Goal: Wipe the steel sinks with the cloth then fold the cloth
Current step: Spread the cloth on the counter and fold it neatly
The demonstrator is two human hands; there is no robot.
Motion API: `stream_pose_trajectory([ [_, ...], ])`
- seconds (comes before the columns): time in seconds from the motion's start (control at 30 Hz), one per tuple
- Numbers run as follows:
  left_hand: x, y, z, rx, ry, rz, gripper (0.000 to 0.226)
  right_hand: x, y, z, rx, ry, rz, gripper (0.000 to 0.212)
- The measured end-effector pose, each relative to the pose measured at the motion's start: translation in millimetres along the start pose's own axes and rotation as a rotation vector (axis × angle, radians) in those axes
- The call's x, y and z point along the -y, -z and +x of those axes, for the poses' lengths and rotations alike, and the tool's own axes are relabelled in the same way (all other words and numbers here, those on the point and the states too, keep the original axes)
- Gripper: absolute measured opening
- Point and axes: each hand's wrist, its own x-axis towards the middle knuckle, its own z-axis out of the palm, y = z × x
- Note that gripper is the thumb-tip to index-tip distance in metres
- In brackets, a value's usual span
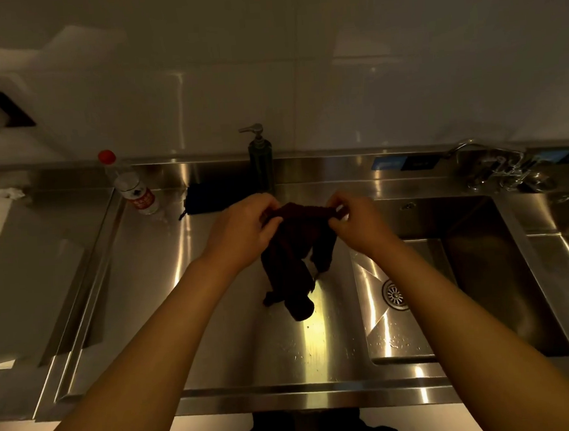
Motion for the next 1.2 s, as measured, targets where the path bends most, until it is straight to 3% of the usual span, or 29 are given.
stream_pose_trajectory([
  [0.2, 17, -12, 0, -0.16, 0.092, -0.035, 0.017, 18, -6, 20, -0.233, 0.225, 0.008, 0.037],
  [0.27, 29, -26, -2, -0.11, 0.174, -0.019, 0.02, 11, -20, 23, -0.186, 0.216, 0.011, 0.049],
  [0.4, 62, -63, -19, 0.138, 0.403, 0.035, 0.042, -26, -58, 16, 0.112, 0.029, -0.108, 0.075],
  [0.6, 96, -109, -45, 0.326, 0.461, 0.079, 0.035, -83, -114, -10, 0.274, -0.164, -0.174, 0.047],
  [0.77, 107, -140, -60, 0.535, 0.423, 0.088, 0.069, -85, -143, -22, 0.339, -0.121, -0.092, 0.047],
  [0.9, 109, -152, -74, 0.471, 0.425, -0.014, 0.07, -78, -160, -38, 0.293, -0.145, -0.032, 0.066],
  [0.97, 106, -153, -80, 0.44, 0.431, -0.064, 0.066, -77, -167, -51, 0.25, -0.148, 0.005, 0.065],
  [1.07, 102, -150, -90, 0.381, 0.424, -0.087, 0.062, -80, -170, -66, 0.204, -0.103, -0.04, 0.045],
  [1.2, 93, -143, -107, 0.367, 0.358, -0.072, 0.033, -84, -165, -79, 0.288, -0.027, -0.146, 0.017],
])
